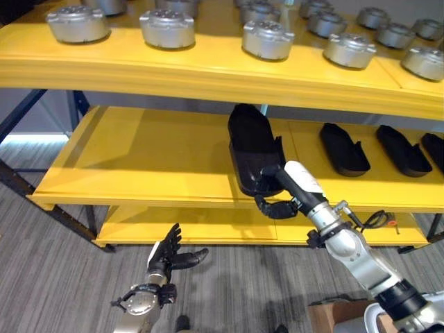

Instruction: Move parts from the plastic box to the shelf.

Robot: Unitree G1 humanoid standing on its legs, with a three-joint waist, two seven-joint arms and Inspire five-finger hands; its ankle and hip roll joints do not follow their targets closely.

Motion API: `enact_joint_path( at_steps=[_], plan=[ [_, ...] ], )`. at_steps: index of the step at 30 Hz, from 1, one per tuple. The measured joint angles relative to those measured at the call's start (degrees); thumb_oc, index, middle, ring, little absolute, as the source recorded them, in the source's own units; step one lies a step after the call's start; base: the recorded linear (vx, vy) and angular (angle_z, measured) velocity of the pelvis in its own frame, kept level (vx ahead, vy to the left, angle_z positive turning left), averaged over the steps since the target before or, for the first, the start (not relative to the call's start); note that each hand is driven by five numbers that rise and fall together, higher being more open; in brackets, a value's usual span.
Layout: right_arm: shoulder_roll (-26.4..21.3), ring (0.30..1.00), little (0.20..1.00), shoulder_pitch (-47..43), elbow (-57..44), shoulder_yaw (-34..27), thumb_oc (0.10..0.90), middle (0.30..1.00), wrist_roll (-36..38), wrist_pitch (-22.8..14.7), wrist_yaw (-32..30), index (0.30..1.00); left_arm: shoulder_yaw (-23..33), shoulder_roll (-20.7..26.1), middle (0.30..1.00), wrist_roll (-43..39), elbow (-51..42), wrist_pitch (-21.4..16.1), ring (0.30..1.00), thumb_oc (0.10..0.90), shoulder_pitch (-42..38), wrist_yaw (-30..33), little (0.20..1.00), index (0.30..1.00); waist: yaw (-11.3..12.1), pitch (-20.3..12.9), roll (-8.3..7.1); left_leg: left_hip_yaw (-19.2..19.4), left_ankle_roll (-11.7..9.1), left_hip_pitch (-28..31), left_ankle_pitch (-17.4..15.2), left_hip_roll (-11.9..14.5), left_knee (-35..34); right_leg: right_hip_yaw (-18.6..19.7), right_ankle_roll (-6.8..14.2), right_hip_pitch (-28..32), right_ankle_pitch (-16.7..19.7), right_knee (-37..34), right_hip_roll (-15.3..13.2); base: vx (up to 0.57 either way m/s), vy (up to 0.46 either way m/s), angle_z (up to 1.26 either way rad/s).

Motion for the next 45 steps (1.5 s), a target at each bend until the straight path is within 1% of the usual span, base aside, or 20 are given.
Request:
enact_joint_path(
  at_steps=[1, 2, 4, 5, 6, 7, 9, 10, 11, 14, 17, 19, 21, 24, 31, 34, 38, 40, 42, 45],
  plan=[
    [-0.1, 0.300, 0.300, -0.7, 1.2, 0.2, 0.400, 0.300, 0.6, 0.3, 0.0, 0.300, -0.2, 0.0, 1.000, 0.0, 0.0, 0.0, 1.000, 0.900, 0.0, -0.1, 1.000, 1.000, 0.2, 0.0, 0.07, -0.2, 0.0, -0.7, 0.1, 0.0, 0.0, -0.5, 0.0, -0.1, 0.0, 0.0, 0.0, -0.01, -0.016, 0.18],
    [-0.1, 0.300, 0.300, -1.6, 2.4, 0.3, 0.400, 0.300, 1.1, 0.6, 0.0, 0.300, -0.6, 0.0, 1.000, 0.0, -0.2, 0.0, 1.000, 0.900, 0.0, -0.1, 1.000, 1.000, -0.1, 0.1, 0.14, -0.6, 0.0, -0.8, 0.1, 0.1, 0.1, -1.0, 0.0, -0.3, 0.0, 0.0, 0.0, -0.01, -0.022, 0.19],
    [-0.1, 0.300, 0.300, -3.2, 5.7, 0.7, 0.400, 0.300, 2.5, 1.5, 0.0, 0.300, -0.9, 0.1, 1.000, -0.1, -0.5, 0.0, 1.000, 0.900, 0.2, -0.3, 1.000, 1.000, 0.8, 0.2, 0.36, -1.5, -0.1, -2.4, 0.5, 0.0, 0.4, -1.6, 0.1, -1.1, 0.0, 0.0, 0.0, -0.02, -0.031, 0.22],
    [-0.1, 0.300, 0.300, -4.6, 7.6, 1.4, 0.400, 0.300, 3.1, 1.8, 0.0, 0.300, -1.0, 0.2, 1.000, -0.2, -0.5, 0.0, 1.000, 0.900, 0.2, -0.2, 1.000, 1.000, 0.9, 0.5, 0.58, -1.9, -0.1, -3.1, 0.7, 0.0, 0.4, -2.2, 0.2, -1.3, 0.1, 0.0, 0.0, -0.04, -0.045, 0.20],
    [-0.1, 0.300, 0.300, -7.7, 11.0, 2.1, 0.400, 0.300, 4.7, 2.6, 0.0, 0.300, -1.8, 1.0, 1.000, -1.7, -1.4, 0.0, 1.000, 0.900, 0.1, -0.3, 1.000, 1.000, 1.6, 1.8, 1.29, -2.3, -0.1, -4.4, 1.1, 0.0, 0.6, -2.5, 0.2, -2.4, 0.4, 0.0, 0.0, -0.05, -0.038, 0.13],
    [-0.3, 0.300, 0.300, -8.9, 12.0, 2.3, 0.400, 0.300, 5.3, 3.0, 0.0, 0.300, -1.9, 1.2, 1.000, -1.9, -1.7, 0.0, 1.000, 0.900, 0.1, -0.4, 1.000, 1.000, 1.7, 2.4, 1.64, -2.3, -0.1, -4.9, 1.2, 0.0, 0.8, -2.5, 0.2, -2.7, 0.6, 0.0, 0.0, -0.04, -0.033, 0.07],
    [-1.3, 0.300, 0.300, -13.1, 15.0, 3.9, 0.400, 0.300, 7.3, 3.6, -0.3, 0.300, -2.3, 2.1, 1.000, -2.2, -2.9, 0.0, 1.000, 0.900, -0.1, -0.9, 1.000, 1.000, 1.5, 4.6, 2.76, -2.8, 0.0, -5.9, 1.4, 0.0, 1.2, -2.5, 0.1, -3.3, 1.0, 0.0, 0.1, -0.03, -0.016, 0.07],
    [-1.6, 0.300, 0.300, -14.1, 16.0, 4.3, 0.400, 0.300, 7.8, 3.9, -0.4, 0.300, -2.3, 2.2, 1.000, -2.3, -2.9, 0.0, 1.000, 0.900, -0.2, -1.2, 1.000, 1.000, 2.0, 5.1, 3.22, -2.9, 0.0, -6.2, 1.5, 0.0, 1.2, -2.6, 0.0, -3.5, 1.0, 0.0, 0.1, -0.03, -0.026, 0.04],
    [-1.6, 0.300, 0.300, -15.9, 18.0, 5.4, 0.400, 0.300, 8.8, 3.9, -0.4, 0.300, -2.4, 2.5, 1.000, -2.3, -3.1, 0.0, 1.000, 0.900, -0.1, -1.4, 1.000, 1.000, 2.1, 5.3, 3.38, -2.9, 0.0, -6.8, 1.6, 0.0, 1.2, -2.5, 0.0, -4.2, 1.1, 0.0, 0.1, 0.00, 0.000, 0.00],
    [-2.3, 0.300, 0.300, -23.5, 24.4, 9.0, 0.400, 0.300, 10.8, 4.2, -0.6, 0.300, -3.1, 3.5, 1.000, -4.3, -4.7, 0.0, 1.000, 0.900, -1.2, -1.5, 1.000, 1.000, 2.1, 7.2, 3.95, -3.0, 0.0, -8.2, 2.0, 0.2, 1.2, -2.5, -0.2, -5.6, 1.5, 0.0, 0.3, -0.02, -0.018, -0.01],
    [-2.5, 0.300, 0.300, -27.3, 27.0, 9.2, 0.400, 0.300, 12.6, 4.5, -1.2, 0.300, -4.5, 4.5, 1.000, -4.8, -5.1, -0.1, 1.000, 0.900, -3.4, -2.1, 1.000, 1.000, 2.8, 8.2, 4.11, -3.0, -0.1, -9.5, 2.0, 0.4, 1.4, -2.5, -0.3, -7.0, 1.6, 0.0, 0.5, -0.07, -0.019, -0.02],
    [-3.4, 0.300, 0.300, -31.8, 29.9, 10.5, 0.400, 0.300, 13.0, 4.6, -1.3, 0.300, -5.6, 4.6, 1.000, -6.0, -5.1, -0.1, 1.000, 0.900, -6.3, -2.2, 1.000, 1.000, 3.0, 10.6, 4.75, -3.2, -0.2, -10.6, 2.1, 0.5, 2.4, -2.6, -0.5, -7.3, 1.7, 0.0, 0.6, -0.07, -0.006, 0.06],
    [-4.6, 0.300, 0.300, -33.7, 29.9, 11.1, 0.400, 0.300, 13.0, 4.6, -1.3, 0.300, -6.3, 4.6, 1.000, -6.4, -5.1, -0.2, 1.000, 0.900, -8.3, -2.3, 1.000, 1.000, 3.3, 11.7, 5.17, -3.2, -0.2, -12.6, 2.1, 0.5, 3.6, -2.6, -0.6, -8.8, 1.8, 0.4, 0.6, -0.04, -0.008, 0.06],
    [-4.7, 0.300, 0.300, -35.0, 29.8, 11.1, 0.400, 0.300, 13.0, 4.6, -1.3, 0.300, -6.3, 4.6, 1.000, -6.6, -5.1, -0.2, 1.000, 0.900, -9.6, -2.4, 1.000, 1.000, 3.2, 13.5, 5.73, -3.2, -0.2, -12.9, 2.1, 0.6, 3.9, -2.7, -0.7, -9.0, 1.8, 0.6, 0.6, -0.01, -0.004, 0.00],
    [-5.1, 0.300, 0.300, -35.6, 29.9, 11.1, 0.400, 0.300, 13.6, 4.5, -1.3, 0.300, -6.3, 4.6, 1.000, -6.7, -5.1, -0.2, 1.000, 0.900, -10.5, -2.3, 1.000, 1.000, 2.9, 13.5, 5.77, -3.2, -0.1, -12.9, 2.0, 0.6, 3.8, -2.8, -0.7, -9.0, 1.8, 0.5, 0.6, 0.00, 0.000, 0.00],
    [-5.2, 0.300, 0.300, -35.9, 31.4, 11.5, 0.400, 0.300, 14.1, 4.5, -1.3, 0.300, -6.3, 4.6, 1.000, -6.8, -5.1, -0.2, 1.000, 0.900, -10.4, -2.3, 1.000, 1.000, 2.8, 13.5, 5.76, -3.2, -0.1, -12.9, 2.0, 0.6, 3.8, -2.8, -0.7, -9.0, 1.8, 0.8, 0.6, 0.00, 0.000, 0.00],
    [-6.2, 0.300, 0.300, -39.3, 34.3, 15.9, 0.400, 0.300, 14.2, 4.2, -1.3, 0.300, -6.3, 4.7, 1.000, -7.9, -5.1, -0.3, 1.000, 0.900, -9.9, -2.2, 1.000, 1.000, 2.6, 13.6, 5.73, -3.1, -0.1, -12.9, 2.0, 0.6, 3.8, -2.6, -0.8, -9.4, 1.9, 1.1, 0.6, 0.00, -0.005, -0.02],
    [-6.5, 0.300, 0.300, -39.7, 34.4, 15.9, 0.400, 0.300, 14.2, 4.3, -1.3, 0.300, -6.3, 4.7, 1.000, -8.4, -5.1, -0.4, 1.000, 0.900, -9.8, -2.2, 1.000, 1.000, 2.6, 13.6, 5.72, -3.1, -0.1, -12.9, 2.0, 0.7, 3.8, -2.6, -0.8, -9.4, 1.9, 1.1, 0.6, 0.00, 0.000, 0.00],
    [-7.4, 0.300, 0.300, -40.9, 35.1, 17.8, 0.400, 0.300, 14.0, 4.2, -1.1, 0.300, -6.3, 4.8, 1.000, -8.5, -5.1, -0.5, 1.000, 0.900, -9.7, -2.2, 1.000, 1.000, 2.4, 13.6, 5.70, -3.1, -0.2, -13.0, 2.0, 0.7, 3.8, -2.5, -0.8, -9.5, 1.9, 1.1, 0.6, 0.00, 0.000, 0.00],
    [-7.5, 0.300, 0.300, -42.6, 37.0, 17.9, 0.400, 0.300, 13.8, 3.9, -1.1, 0.300, -6.3, 4.9, 1.000, -8.5, -5.1, -0.6, 1.000, 0.900, -9.6, -2.4, 1.000, 1.000, 1.9, 13.6, 5.70, -3.1, -0.1, -13.6, 2.1, 0.7, 4.0, -2.6, -0.8, -10.1, 1.9, 1.2, 0.6, 0.00, 0.000, 0.00]
  ],
)
